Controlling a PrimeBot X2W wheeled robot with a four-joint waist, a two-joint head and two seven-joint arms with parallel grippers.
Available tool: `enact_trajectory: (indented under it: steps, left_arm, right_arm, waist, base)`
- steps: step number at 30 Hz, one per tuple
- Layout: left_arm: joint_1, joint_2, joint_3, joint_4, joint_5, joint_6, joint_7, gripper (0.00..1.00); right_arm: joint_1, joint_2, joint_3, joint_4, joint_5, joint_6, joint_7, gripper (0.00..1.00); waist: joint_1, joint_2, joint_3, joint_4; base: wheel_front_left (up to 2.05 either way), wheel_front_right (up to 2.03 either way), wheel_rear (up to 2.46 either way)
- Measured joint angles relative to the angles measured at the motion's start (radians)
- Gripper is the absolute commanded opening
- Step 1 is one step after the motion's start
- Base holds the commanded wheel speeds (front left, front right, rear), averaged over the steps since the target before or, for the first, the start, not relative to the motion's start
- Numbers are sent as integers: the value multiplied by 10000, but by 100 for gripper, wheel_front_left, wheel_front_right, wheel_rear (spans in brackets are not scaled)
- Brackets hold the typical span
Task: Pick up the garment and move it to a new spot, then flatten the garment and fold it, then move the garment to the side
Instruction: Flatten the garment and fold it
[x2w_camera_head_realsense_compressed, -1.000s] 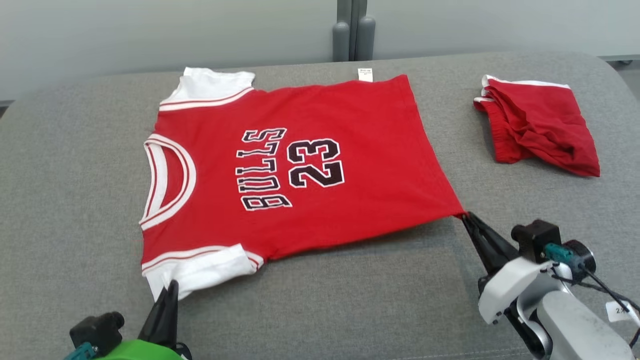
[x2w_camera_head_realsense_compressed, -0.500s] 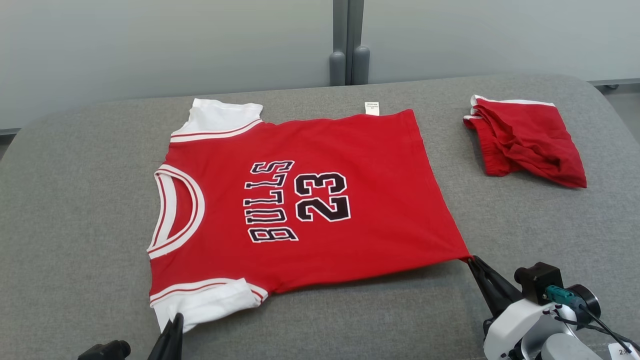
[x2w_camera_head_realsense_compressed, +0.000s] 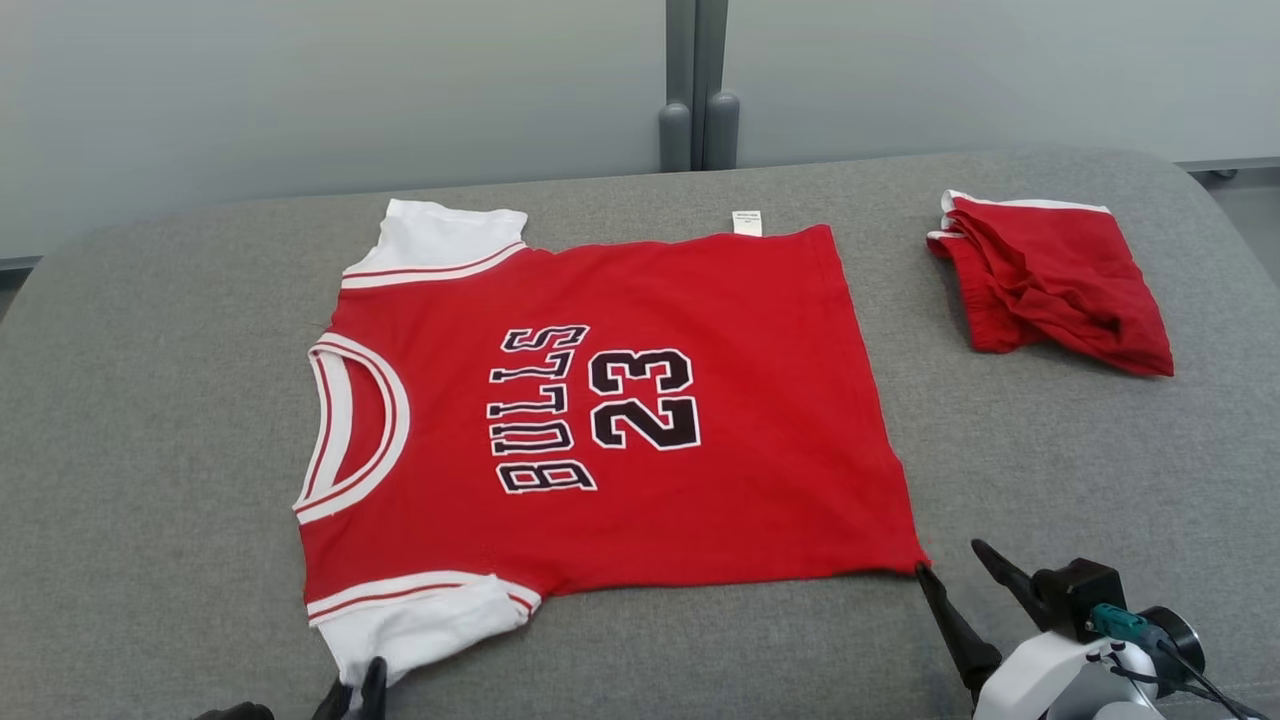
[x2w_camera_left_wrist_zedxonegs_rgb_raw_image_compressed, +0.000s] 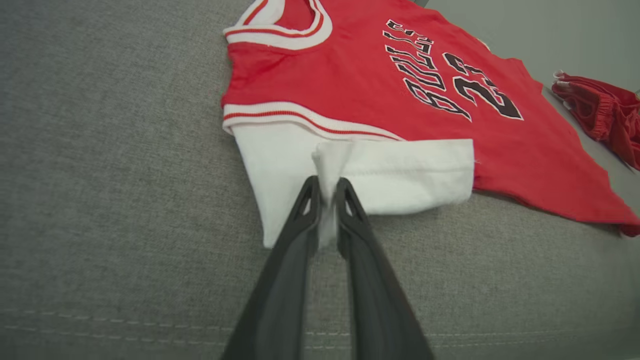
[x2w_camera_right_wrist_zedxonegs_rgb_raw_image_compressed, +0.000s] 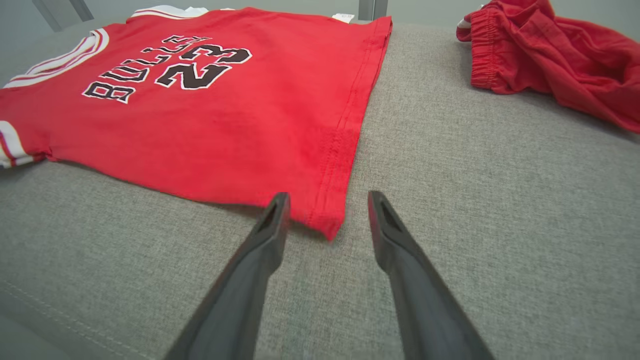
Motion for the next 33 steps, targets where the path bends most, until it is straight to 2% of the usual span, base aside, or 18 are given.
enact_trajectory:
  steps: [13, 19, 21, 26, 33]
  left_arm:
    - [741, 88, 19, -314, -247, -157, 0, 100]
    - [979, 198, 167, -974, -364, -163, -40, 100]
    - [984, 291, 288, -1313, -376, -165, -56, 100]
    - [959, 399, 341, -2364, -349, -201, -58, 100]
    - [235, 330, 587, -3509, -192, -247, -82, 100]
  right_arm:
    - [445, -259, -439, -571, -359, 12, 0, 100]
    - [509, -330, -834, -1152, -504, -38, 0, 100]
    - [509, -341, -1047, -1400, -535, -182, 2, 100]
    - [490, -403, -1407, -1929, -677, -284, 0, 100]
    - [163, -343, -1670, -2439, -773, -293, 0, 100]
  waist:
    - [0, 0, 91, -23]
    - [0, 0, 99, -36]
    - [0, 0, 58, -29]
    - [0, 0, -89, 18]
    - [0, 0, -282, 69]
  base:
    - [0, 0, 0]
    - [0, 0, 0]
    - [0, 0, 0]
    - [0, 0, 0]
    - [0, 0, 0]
